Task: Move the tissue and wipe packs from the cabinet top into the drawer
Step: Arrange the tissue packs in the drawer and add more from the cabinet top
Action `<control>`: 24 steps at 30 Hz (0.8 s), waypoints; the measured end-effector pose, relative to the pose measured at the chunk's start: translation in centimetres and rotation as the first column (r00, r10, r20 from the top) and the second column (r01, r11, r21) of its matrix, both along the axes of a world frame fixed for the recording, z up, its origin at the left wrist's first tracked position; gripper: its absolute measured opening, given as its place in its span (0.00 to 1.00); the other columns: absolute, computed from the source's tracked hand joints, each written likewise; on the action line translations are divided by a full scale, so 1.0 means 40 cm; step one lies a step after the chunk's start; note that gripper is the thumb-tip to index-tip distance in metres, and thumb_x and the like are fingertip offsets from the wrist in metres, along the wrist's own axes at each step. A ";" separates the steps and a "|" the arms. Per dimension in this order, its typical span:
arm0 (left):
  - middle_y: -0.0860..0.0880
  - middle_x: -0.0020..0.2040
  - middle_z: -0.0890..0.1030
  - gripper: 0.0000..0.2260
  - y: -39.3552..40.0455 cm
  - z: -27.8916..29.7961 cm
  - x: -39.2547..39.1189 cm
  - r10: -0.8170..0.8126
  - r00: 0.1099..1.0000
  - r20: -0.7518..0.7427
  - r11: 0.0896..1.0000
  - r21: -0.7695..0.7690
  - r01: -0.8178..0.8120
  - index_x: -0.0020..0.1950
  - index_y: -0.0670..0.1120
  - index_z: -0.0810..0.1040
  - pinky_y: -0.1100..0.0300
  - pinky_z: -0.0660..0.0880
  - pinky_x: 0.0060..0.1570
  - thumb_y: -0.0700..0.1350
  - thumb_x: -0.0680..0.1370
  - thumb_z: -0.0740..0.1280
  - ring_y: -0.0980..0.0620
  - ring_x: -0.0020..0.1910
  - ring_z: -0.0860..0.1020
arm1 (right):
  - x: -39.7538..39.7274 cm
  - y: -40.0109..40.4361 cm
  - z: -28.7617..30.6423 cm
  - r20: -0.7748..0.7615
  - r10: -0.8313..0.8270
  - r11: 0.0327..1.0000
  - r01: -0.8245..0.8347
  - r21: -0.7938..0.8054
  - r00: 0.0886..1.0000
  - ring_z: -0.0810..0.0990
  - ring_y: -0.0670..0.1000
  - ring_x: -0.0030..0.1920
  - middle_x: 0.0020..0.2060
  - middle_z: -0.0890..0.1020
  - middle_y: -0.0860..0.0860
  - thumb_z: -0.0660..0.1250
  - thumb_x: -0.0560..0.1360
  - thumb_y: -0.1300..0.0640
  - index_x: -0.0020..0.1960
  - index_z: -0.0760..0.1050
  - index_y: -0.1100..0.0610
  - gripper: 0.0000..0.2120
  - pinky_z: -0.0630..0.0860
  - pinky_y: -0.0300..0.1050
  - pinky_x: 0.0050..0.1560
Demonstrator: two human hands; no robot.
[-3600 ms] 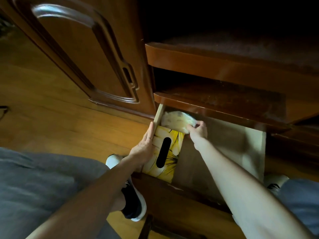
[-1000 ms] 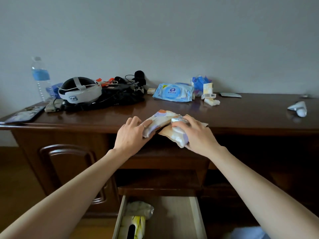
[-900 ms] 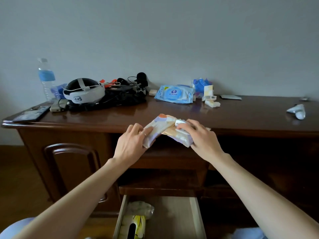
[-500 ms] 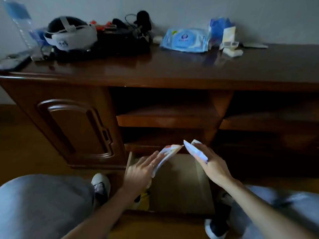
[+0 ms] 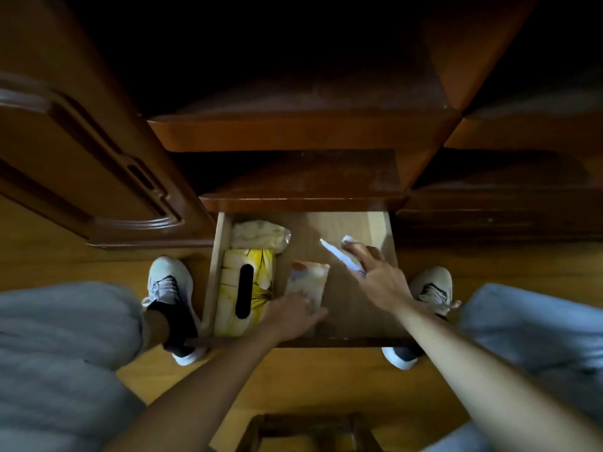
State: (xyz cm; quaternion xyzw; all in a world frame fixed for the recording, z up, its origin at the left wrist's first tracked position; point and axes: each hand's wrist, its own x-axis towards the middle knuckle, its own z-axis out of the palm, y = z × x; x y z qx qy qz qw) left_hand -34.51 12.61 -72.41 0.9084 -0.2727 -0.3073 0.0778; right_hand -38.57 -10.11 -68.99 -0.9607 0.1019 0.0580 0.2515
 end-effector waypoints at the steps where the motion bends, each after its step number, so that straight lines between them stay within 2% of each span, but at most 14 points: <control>1: 0.48 0.57 0.84 0.23 0.010 -0.008 0.010 0.115 0.993 -0.012 0.992 -0.042 -0.115 0.55 0.53 0.81 0.55 0.75 0.44 0.66 0.80 0.54 0.45 0.53 0.82 | 0.002 0.003 -0.008 -0.009 0.009 1.000 -0.009 -0.009 1.000 0.83 0.54 0.44 0.67 0.75 0.51 0.58 0.84 0.48 0.74 0.56 0.35 0.22 0.77 0.45 0.36; 2: 0.48 0.54 0.85 0.20 0.021 -0.007 0.024 0.216 0.976 0.003 0.973 -0.086 -0.215 0.57 0.54 0.81 0.57 0.75 0.41 0.62 0.82 0.55 0.45 0.50 0.83 | 0.003 0.009 -0.014 -0.013 0.008 1.000 -0.008 -0.022 1.000 0.82 0.53 0.44 0.67 0.73 0.51 0.59 0.84 0.49 0.74 0.57 0.36 0.22 0.77 0.43 0.35; 4: 0.50 0.46 0.84 0.15 0.041 0.011 0.055 0.408 0.912 0.050 0.895 -0.219 -0.389 0.62 0.58 0.80 0.60 0.70 0.31 0.58 0.84 0.57 0.49 0.42 0.82 | 0.010 0.026 -0.021 0.044 0.027 0.996 -0.023 -0.087 0.999 0.83 0.55 0.48 0.69 0.71 0.54 0.65 0.81 0.50 0.74 0.59 0.39 0.25 0.77 0.41 0.35; 6: 0.50 0.42 0.82 0.14 0.057 0.038 0.090 0.549 0.828 0.114 0.802 -0.350 -0.484 0.62 0.54 0.81 0.59 0.68 0.29 0.55 0.84 0.58 0.50 0.36 0.79 | 0.022 0.047 -0.036 0.128 0.175 0.965 -0.145 -0.220 0.976 0.81 0.59 0.58 0.71 0.70 0.58 0.74 0.75 0.51 0.75 0.62 0.45 0.33 0.83 0.47 0.44; 8: 0.48 0.47 0.83 0.13 0.082 0.057 0.112 0.638 0.755 0.152 0.734 -0.418 -0.536 0.61 0.51 0.81 0.57 0.71 0.35 0.52 0.84 0.60 0.47 0.42 0.81 | 0.033 0.077 -0.054 0.072 0.392 0.892 -0.360 -0.272 0.917 0.75 0.61 0.67 0.77 0.62 0.58 0.77 0.72 0.48 0.77 0.59 0.44 0.40 0.83 0.55 0.55; 10: 0.49 0.53 0.83 0.12 0.114 0.062 0.116 0.671 0.721 0.174 0.703 -0.459 -0.544 0.60 0.50 0.82 0.57 0.73 0.41 0.50 0.83 0.61 0.47 0.49 0.81 | 0.029 0.109 -0.074 -0.080 0.531 0.825 -0.536 -0.177 0.844 0.69 0.60 0.72 0.79 0.55 0.55 0.76 0.70 0.41 0.78 0.55 0.40 0.44 0.81 0.55 0.58; 12: 0.51 0.57 0.82 0.12 0.145 0.063 0.107 0.660 0.719 0.217 0.718 -0.465 -0.518 0.60 0.49 0.82 0.55 0.76 0.49 0.49 0.82 0.62 0.49 0.56 0.79 | 0.014 0.124 -0.092 -0.166 0.530 0.835 -0.546 -0.073 0.832 0.66 0.58 0.74 0.79 0.53 0.52 0.70 0.72 0.35 0.78 0.55 0.38 0.40 0.79 0.55 0.60; 14: 0.50 0.61 0.81 0.13 0.167 0.049 0.097 0.612 0.732 0.300 0.768 -0.445 -0.460 0.63 0.49 0.81 0.53 0.75 0.54 0.50 0.81 0.65 0.47 0.62 0.76 | 0.006 0.129 -0.099 -0.142 0.367 0.928 -0.372 -0.010 0.919 0.73 0.56 0.69 0.76 0.60 0.51 0.63 0.77 0.33 0.75 0.58 0.39 0.31 0.78 0.50 0.56; 16: 0.47 0.70 0.76 0.20 0.178 0.021 0.092 0.492 0.808 0.325 0.857 -0.342 -0.385 0.70 0.49 0.77 0.50 0.72 0.64 0.52 0.79 0.68 0.45 0.70 0.71 | 0.018 0.127 -0.092 -0.065 0.081 0.996 -0.080 0.026 0.995 0.81 0.52 0.55 0.65 0.74 0.54 0.60 0.81 0.39 0.71 0.64 0.45 0.22 0.76 0.44 0.47; 17: 0.47 0.76 0.70 0.25 0.183 0.003 0.091 0.404 0.861 0.308 0.907 -0.255 -0.335 0.75 0.49 0.72 0.48 0.67 0.70 0.54 0.80 0.67 0.43 0.75 0.66 | 0.029 0.125 -0.089 -0.027 -0.062 0.998 0.063 0.024 0.998 0.82 0.52 0.50 0.59 0.79 0.54 0.62 0.82 0.44 0.69 0.66 0.48 0.18 0.77 0.44 0.43; 18: 0.47 0.81 0.62 0.28 0.189 -0.016 0.090 0.319 0.904 0.286 0.945 -0.168 -0.280 0.79 0.50 0.66 0.46 0.62 0.74 0.57 0.80 0.65 0.43 0.79 0.59 | 0.039 0.122 -0.088 -0.011 -0.180 0.983 0.180 0.026 0.984 0.82 0.53 0.48 0.54 0.80 0.54 0.64 0.82 0.48 0.67 0.67 0.50 0.16 0.77 0.45 0.41; 20: 0.47 0.84 0.50 0.33 0.201 -0.054 0.084 0.214 0.942 0.260 0.977 -0.065 -0.204 0.83 0.51 0.54 0.44 0.55 0.77 0.61 0.82 0.61 0.42 0.82 0.49 | 0.051 0.114 -0.094 -0.107 -0.329 0.939 0.337 0.066 0.938 0.82 0.56 0.48 0.49 0.80 0.52 0.67 0.80 0.50 0.61 0.69 0.51 0.13 0.73 0.46 0.40; 22: 0.46 0.84 0.46 0.36 0.203 -0.075 0.079 0.183 0.945 0.270 0.983 -0.033 -0.181 0.84 0.52 0.48 0.42 0.51 0.78 0.62 0.82 0.59 0.41 0.82 0.46 | 0.058 0.111 -0.110 -0.287 -0.388 0.896 0.432 0.104 0.876 0.80 0.57 0.48 0.48 0.80 0.52 0.68 0.79 0.45 0.58 0.69 0.52 0.15 0.68 0.45 0.40; 24: 0.45 0.84 0.44 0.37 0.197 -0.085 0.078 0.168 0.943 0.287 0.985 -0.010 -0.172 0.83 0.51 0.44 0.41 0.47 0.78 0.62 0.82 0.58 0.41 0.82 0.44 | 0.066 0.117 -0.130 -0.433 -0.410 0.832 0.523 0.182 0.803 0.80 0.54 0.47 0.48 0.80 0.52 0.69 0.77 0.41 0.56 0.72 0.54 0.18 0.70 0.45 0.41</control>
